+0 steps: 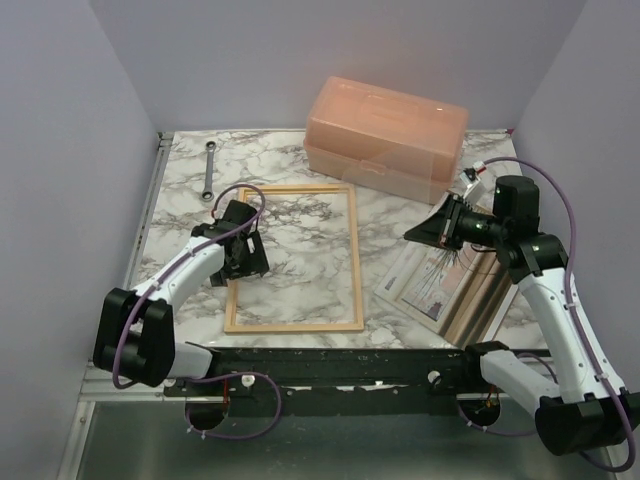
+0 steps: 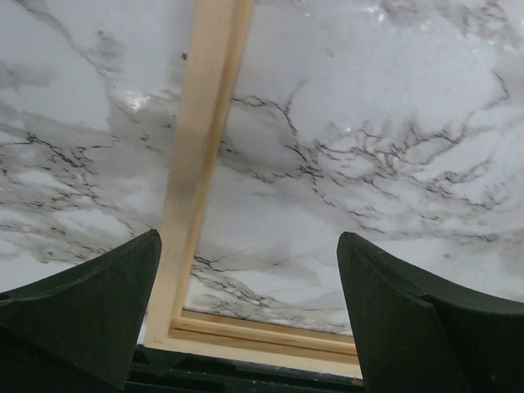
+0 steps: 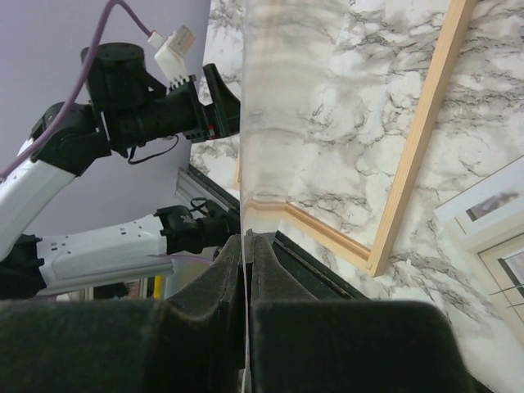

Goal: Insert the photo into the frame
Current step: Move the photo frame to the center of the board.

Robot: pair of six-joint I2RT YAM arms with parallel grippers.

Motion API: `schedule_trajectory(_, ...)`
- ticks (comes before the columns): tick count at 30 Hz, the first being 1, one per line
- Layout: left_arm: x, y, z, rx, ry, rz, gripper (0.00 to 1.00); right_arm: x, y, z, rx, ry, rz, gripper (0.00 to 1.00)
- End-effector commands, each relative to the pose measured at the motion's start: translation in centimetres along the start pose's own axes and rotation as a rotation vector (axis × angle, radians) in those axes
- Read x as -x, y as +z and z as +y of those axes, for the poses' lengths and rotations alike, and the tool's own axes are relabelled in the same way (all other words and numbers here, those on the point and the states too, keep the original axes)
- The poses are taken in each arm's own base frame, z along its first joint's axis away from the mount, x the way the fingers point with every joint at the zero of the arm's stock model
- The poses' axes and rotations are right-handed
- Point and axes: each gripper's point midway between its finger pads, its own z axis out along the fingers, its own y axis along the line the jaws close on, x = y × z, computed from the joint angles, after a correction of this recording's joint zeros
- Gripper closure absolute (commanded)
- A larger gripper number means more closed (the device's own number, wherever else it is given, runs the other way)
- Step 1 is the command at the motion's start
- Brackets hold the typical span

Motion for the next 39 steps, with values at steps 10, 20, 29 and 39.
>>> schedule_trajectory(10, -0.7, 3.9, 1.3, -0.019, -0.041, 0.123, 0.15, 0.1, -1.7, 2.7, 0.037, 0.047, -0.017, 1.00)
schedule_trajectory(20, -1.5, 4.3, 1.3, -0.037, -0.046, 0.137, 0.39, 1.9, -0.2, 4.3, 0.160, 0.067, 0.009, 1.00)
schedule_trajectory(29, -2.9, 3.9, 0.8, -0.088, -0.049, 0.172, 0.71, 3.2, 1.4, 4.3, 0.206, 0.065, 0.042, 1.00)
schedule_trajectory(39, -3.7, 2.8, 0.2, -0.156, -0.054, 0.165, 1.00, 3.3, 1.5, 4.6, 0.231, 0.060, 0.056, 1.00)
